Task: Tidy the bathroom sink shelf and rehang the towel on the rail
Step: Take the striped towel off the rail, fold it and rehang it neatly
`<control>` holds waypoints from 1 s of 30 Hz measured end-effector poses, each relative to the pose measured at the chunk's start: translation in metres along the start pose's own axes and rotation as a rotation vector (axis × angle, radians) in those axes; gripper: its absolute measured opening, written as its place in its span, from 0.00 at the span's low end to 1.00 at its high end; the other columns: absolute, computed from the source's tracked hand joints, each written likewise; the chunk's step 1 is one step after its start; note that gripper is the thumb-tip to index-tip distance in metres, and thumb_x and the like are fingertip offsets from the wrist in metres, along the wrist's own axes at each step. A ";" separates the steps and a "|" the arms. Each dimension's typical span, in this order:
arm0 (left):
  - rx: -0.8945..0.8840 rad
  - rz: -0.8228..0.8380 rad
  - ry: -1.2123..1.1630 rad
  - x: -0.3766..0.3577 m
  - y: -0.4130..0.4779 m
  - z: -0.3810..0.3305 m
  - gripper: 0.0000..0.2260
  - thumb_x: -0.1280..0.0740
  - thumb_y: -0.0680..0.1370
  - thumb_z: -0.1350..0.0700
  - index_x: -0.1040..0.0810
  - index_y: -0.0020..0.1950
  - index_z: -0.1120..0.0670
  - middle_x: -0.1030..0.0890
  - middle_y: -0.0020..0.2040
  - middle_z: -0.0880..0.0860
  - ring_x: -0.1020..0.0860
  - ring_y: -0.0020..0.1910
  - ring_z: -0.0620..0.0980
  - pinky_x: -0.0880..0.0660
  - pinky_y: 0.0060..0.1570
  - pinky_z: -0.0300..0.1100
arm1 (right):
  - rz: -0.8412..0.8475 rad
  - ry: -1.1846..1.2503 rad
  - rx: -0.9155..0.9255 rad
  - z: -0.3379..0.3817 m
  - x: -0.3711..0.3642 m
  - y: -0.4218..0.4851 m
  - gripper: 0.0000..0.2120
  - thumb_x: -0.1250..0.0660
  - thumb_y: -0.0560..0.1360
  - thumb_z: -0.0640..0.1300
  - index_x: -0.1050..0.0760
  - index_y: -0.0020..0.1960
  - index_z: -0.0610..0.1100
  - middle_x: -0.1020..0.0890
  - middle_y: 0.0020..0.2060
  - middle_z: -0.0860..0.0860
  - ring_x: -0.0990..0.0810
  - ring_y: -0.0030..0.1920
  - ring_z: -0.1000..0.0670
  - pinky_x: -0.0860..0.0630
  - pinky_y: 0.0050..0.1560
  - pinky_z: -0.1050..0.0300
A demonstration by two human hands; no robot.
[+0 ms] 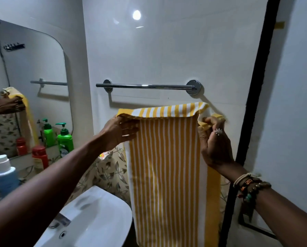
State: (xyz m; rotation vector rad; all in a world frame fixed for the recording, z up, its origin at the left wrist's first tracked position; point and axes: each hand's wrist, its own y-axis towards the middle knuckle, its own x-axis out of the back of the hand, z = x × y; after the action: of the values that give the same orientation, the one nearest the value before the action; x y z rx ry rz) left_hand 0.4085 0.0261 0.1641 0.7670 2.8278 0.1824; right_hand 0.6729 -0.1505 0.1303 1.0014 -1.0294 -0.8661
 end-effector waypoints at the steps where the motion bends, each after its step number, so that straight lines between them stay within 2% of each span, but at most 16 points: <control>1: -0.005 -0.008 -0.006 0.002 0.004 -0.004 0.14 0.47 0.83 0.51 0.22 0.54 0.53 0.16 0.55 0.59 0.18 0.54 0.60 0.22 0.55 0.54 | 0.024 -0.074 0.099 -0.006 -0.001 0.006 0.17 0.36 0.79 0.48 0.34 0.64 0.41 0.23 0.54 0.38 0.20 0.46 0.39 0.24 0.41 0.53; 4: -0.013 -0.028 -0.021 0.006 0.014 -0.014 0.15 0.45 0.83 0.47 0.22 0.55 0.52 0.16 0.54 0.55 0.18 0.54 0.61 0.23 0.56 0.58 | 0.085 -0.290 0.387 -0.028 -0.002 0.024 0.29 0.26 0.72 0.49 0.36 0.64 0.39 0.24 0.54 0.35 0.22 0.52 0.35 0.23 0.48 0.47; 6: -0.014 -0.017 -0.012 0.005 0.018 -0.022 0.15 0.46 0.83 0.45 0.24 0.59 0.51 0.18 0.59 0.51 0.19 0.55 0.62 0.22 0.54 0.58 | 0.109 -0.308 0.481 -0.032 0.004 0.033 0.35 0.21 0.68 0.49 0.37 0.65 0.39 0.26 0.54 0.35 0.23 0.55 0.36 0.24 0.53 0.50; 7: -0.018 -0.012 -0.002 0.004 0.020 -0.025 0.15 0.46 0.83 0.45 0.25 0.61 0.49 0.20 0.62 0.50 0.20 0.56 0.63 0.22 0.52 0.58 | 0.072 -0.318 0.524 -0.039 0.005 0.036 0.34 0.21 0.69 0.50 0.37 0.64 0.40 0.27 0.52 0.36 0.23 0.54 0.39 0.25 0.55 0.55; 9: -0.039 -0.014 0.016 -0.001 0.024 -0.031 0.16 0.45 0.82 0.44 0.28 0.65 0.47 0.24 0.67 0.47 0.21 0.57 0.65 0.22 0.51 0.59 | 0.072 -0.264 0.358 -0.040 0.014 0.041 0.28 0.28 0.73 0.61 0.35 0.57 0.42 0.32 0.43 0.42 0.22 0.51 0.46 0.25 0.53 0.62; 10: -0.050 -0.021 0.015 -0.004 0.025 -0.034 0.16 0.45 0.82 0.44 0.29 0.67 0.47 0.25 0.68 0.47 0.22 0.58 0.66 0.21 0.50 0.59 | 0.170 -0.262 0.281 -0.036 0.014 0.045 0.30 0.33 0.71 0.68 0.34 0.55 0.44 0.32 0.42 0.43 0.22 0.51 0.44 0.23 0.51 0.56; 12: -0.061 -0.040 -0.001 -0.009 0.029 -0.041 0.18 0.45 0.82 0.44 0.32 0.71 0.46 0.27 0.70 0.46 0.22 0.59 0.67 0.21 0.49 0.59 | 0.303 -0.371 0.307 -0.044 0.006 0.052 0.26 0.43 0.75 0.65 0.33 0.58 0.43 0.28 0.50 0.41 0.26 0.51 0.40 0.22 0.45 0.49; 13: -0.065 -0.048 -0.011 -0.012 0.031 -0.044 0.19 0.45 0.83 0.44 0.34 0.72 0.46 0.28 0.71 0.45 0.23 0.60 0.67 0.21 0.49 0.60 | 0.338 -0.438 0.369 -0.050 0.002 0.057 0.30 0.48 0.74 0.69 0.32 0.58 0.44 0.27 0.53 0.40 0.26 0.53 0.38 0.23 0.48 0.48; 14: -0.070 -0.054 -0.018 -0.014 0.034 -0.048 0.19 0.45 0.83 0.44 0.35 0.73 0.46 0.29 0.72 0.46 0.24 0.61 0.68 0.22 0.50 0.61 | 0.420 -0.440 0.313 -0.047 0.001 0.058 0.36 0.52 0.70 0.76 0.31 0.56 0.45 0.26 0.51 0.40 0.25 0.56 0.37 0.24 0.52 0.48; 15: -0.073 -0.061 -0.022 -0.015 0.036 -0.051 0.20 0.45 0.83 0.44 0.36 0.74 0.46 0.31 0.73 0.46 0.25 0.62 0.68 0.22 0.51 0.62 | 0.402 -0.504 0.338 -0.040 -0.001 0.064 0.38 0.53 0.68 0.78 0.31 0.54 0.46 0.25 0.49 0.40 0.24 0.56 0.36 0.23 0.53 0.47; 17: -0.077 -0.077 -0.015 -0.017 0.039 -0.056 0.21 0.46 0.83 0.43 0.38 0.76 0.46 0.34 0.75 0.47 0.26 0.64 0.68 0.24 0.54 0.63 | 0.267 -0.476 0.311 -0.034 -0.012 0.070 0.25 0.43 0.74 0.64 0.33 0.59 0.45 0.24 0.51 0.37 0.24 0.50 0.36 0.21 0.47 0.45; 19: -0.080 -0.090 -0.013 -0.015 0.043 -0.059 0.22 0.47 0.83 0.43 0.39 0.77 0.47 0.35 0.76 0.47 0.27 0.65 0.67 0.24 0.56 0.63 | 0.292 -0.454 0.322 -0.023 -0.018 0.080 0.26 0.35 0.74 0.56 0.34 0.66 0.44 0.25 0.58 0.37 0.25 0.52 0.37 0.22 0.50 0.44; 21: -0.081 -0.110 -0.022 -0.012 0.045 -0.061 0.23 0.47 0.83 0.43 0.38 0.77 0.48 0.35 0.77 0.48 0.26 0.64 0.67 0.24 0.56 0.63 | 0.297 -0.485 0.304 -0.018 -0.025 0.087 0.29 0.31 0.73 0.56 0.33 0.68 0.43 0.26 0.59 0.37 0.26 0.54 0.37 0.23 0.54 0.44; 24: -0.083 -0.108 -0.044 -0.002 0.048 -0.063 0.23 0.45 0.83 0.43 0.37 0.76 0.48 0.35 0.76 0.48 0.26 0.64 0.67 0.23 0.54 0.62 | 0.286 -0.543 0.317 -0.014 -0.034 0.087 0.30 0.28 0.71 0.55 0.32 0.67 0.42 0.25 0.58 0.36 0.25 0.53 0.36 0.23 0.53 0.45; 27: -0.093 -0.084 -0.054 0.010 0.051 -0.069 0.22 0.45 0.83 0.44 0.36 0.75 0.49 0.34 0.76 0.48 0.25 0.63 0.67 0.23 0.53 0.61 | 0.309 -0.590 0.316 -0.002 -0.039 0.093 0.32 0.27 0.71 0.55 0.33 0.68 0.41 0.25 0.60 0.35 0.25 0.56 0.35 0.24 0.56 0.43; 30: -0.109 -0.056 -0.058 0.024 0.057 -0.082 0.21 0.46 0.83 0.45 0.35 0.74 0.49 0.33 0.75 0.48 0.25 0.62 0.67 0.23 0.53 0.61 | 0.308 -0.646 0.312 0.015 -0.046 0.102 0.34 0.28 0.70 0.56 0.35 0.68 0.41 0.25 0.59 0.35 0.25 0.56 0.34 0.25 0.55 0.43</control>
State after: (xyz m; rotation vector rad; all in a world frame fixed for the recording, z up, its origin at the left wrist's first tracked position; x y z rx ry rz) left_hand 0.3975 0.0817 0.2498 0.6580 2.7545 0.2976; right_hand 0.6563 -0.0801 0.2165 0.7928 -1.8611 -0.7994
